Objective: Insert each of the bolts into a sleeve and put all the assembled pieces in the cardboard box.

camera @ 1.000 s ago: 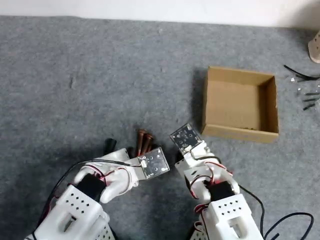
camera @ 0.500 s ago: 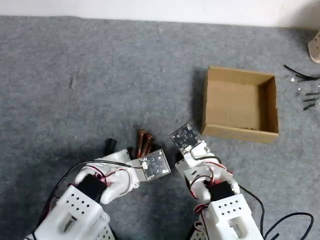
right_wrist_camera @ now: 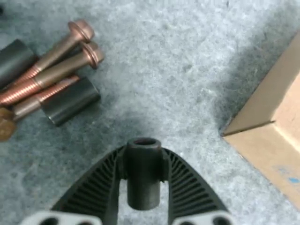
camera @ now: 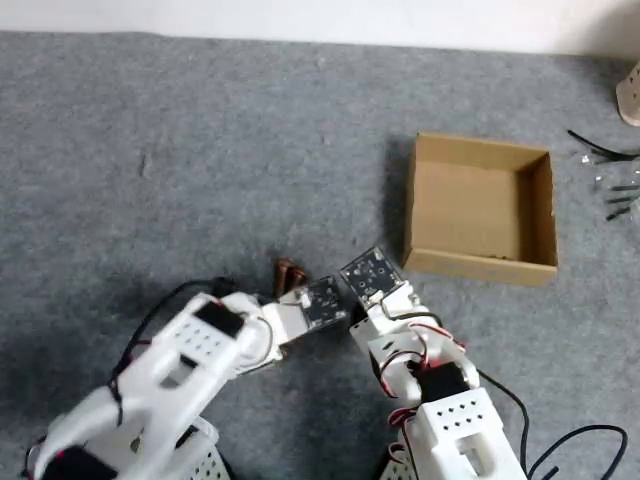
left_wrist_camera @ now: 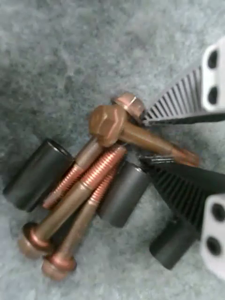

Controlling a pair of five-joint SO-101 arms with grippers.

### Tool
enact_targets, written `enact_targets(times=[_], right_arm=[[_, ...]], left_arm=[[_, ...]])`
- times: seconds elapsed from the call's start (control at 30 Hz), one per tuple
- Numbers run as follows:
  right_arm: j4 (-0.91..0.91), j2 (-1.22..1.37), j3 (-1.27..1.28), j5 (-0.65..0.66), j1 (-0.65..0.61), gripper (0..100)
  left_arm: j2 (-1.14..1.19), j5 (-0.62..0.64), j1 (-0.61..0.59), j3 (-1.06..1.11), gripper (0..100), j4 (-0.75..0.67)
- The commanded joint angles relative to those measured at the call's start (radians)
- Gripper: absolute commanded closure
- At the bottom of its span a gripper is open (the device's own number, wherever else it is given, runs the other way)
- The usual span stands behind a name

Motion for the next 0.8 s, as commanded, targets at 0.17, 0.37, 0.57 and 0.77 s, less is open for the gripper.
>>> enact_targets(times=[0.17,0.37,0.57,0.77], right_arm=[[-0.028,-0.021,-0.015,-0.008,0.008,99.4],[-0.027,-0.021,-0.015,-0.008,0.008,99.4],[-0.027,-0.021,-0.015,-0.008,0.008,99.4],[-0.027,-0.021,-0.015,-0.008,0.008,99.4]], left_arm=[[0.050,0.035,-0.013,-0.077,88,-0.012],[0.108,0.051,-0.015,-0.124,88,-0.006],[0.231,0.052,-0.044,-0.217,88,0.054],[0.243,0.052,-0.039,-0.225,89,0.060]])
